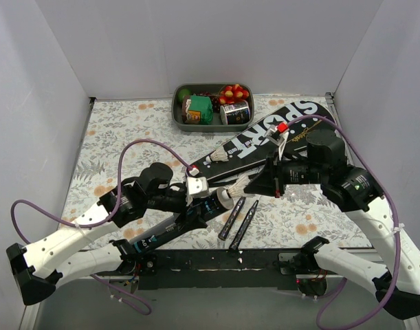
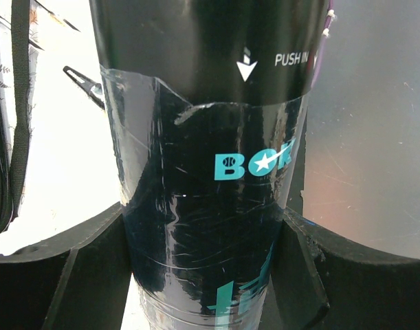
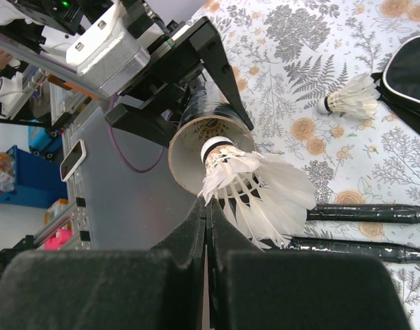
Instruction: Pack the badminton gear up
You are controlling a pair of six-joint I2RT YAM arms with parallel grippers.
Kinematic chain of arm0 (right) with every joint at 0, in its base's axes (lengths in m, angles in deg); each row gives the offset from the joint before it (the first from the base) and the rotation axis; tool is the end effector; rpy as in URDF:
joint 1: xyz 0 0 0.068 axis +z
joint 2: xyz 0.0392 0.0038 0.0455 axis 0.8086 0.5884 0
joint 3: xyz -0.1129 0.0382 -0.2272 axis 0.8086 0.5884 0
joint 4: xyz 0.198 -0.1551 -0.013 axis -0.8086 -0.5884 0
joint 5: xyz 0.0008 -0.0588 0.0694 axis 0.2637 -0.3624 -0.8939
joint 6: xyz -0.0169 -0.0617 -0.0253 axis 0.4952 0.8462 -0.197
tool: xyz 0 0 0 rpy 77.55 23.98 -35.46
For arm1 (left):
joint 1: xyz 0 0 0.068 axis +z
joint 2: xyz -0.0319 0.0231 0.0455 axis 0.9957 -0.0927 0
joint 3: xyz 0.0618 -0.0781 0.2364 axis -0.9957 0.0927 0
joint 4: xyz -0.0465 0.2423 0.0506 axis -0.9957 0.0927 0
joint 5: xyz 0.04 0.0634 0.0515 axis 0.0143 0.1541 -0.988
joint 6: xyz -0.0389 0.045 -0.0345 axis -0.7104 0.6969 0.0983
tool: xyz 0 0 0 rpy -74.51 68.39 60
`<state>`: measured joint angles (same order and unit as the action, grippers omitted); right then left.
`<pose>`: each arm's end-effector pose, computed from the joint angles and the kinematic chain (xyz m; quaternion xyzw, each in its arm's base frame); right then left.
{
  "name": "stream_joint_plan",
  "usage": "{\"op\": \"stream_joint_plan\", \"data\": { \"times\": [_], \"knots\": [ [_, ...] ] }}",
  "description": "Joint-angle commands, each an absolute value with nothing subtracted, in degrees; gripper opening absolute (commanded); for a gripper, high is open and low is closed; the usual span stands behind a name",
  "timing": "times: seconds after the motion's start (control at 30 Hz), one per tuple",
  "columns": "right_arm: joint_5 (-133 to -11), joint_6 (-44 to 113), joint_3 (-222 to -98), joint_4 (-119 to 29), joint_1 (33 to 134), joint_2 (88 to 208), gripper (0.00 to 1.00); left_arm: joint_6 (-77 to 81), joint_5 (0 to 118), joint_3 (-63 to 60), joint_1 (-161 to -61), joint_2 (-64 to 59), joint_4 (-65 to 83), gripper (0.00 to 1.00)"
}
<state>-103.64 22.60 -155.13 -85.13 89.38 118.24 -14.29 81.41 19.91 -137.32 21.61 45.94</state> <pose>0.1227 0.1308 0.3985 -0.3022 0.7419 0.4905 0.3430 0.0990 -0.1769 0.2940 0.3001 0.8113 -0.4671 0.1832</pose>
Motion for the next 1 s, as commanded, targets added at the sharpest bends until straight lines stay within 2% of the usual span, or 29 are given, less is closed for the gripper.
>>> {"op": "stream_joint_plan", "data": {
  "times": [0.0, 0.33, 0.43, 0.7, 0.97],
  "knots": [
    [-104.1, 21.1, -154.9, -80.5, 92.4, 118.6, 0.01, -13.8, 82.2, 18.2, -137.5, 23.6, 45.6, 0.21],
    [-94.4, 20.1, -154.1, -78.2, 104.9, 123.0, 0.01, -13.7, 82.2, 17.6, -137.6, 23.7, 46.2, 0.21],
    [-93.0, 20.4, -153.5, -77.3, 105.5, 124.5, 0.01, -13.7, 82.3, 17.4, -137.6, 24.2, 46.5, 0.21],
    [-97.1, 20.2, -151.6, -71.5, 107.0, 128.0, 0.01, -13.9, 83.0, 17.6, -137.6, 25.4, 46.7, 0.21],
    [-97.9, 19.0, -150.3, -65.6, 113.6, 133.5, 0.01, -13.9, 82.9, 18.0, -137.6, 25.7, 46.3, 0.21]
  ]
}}
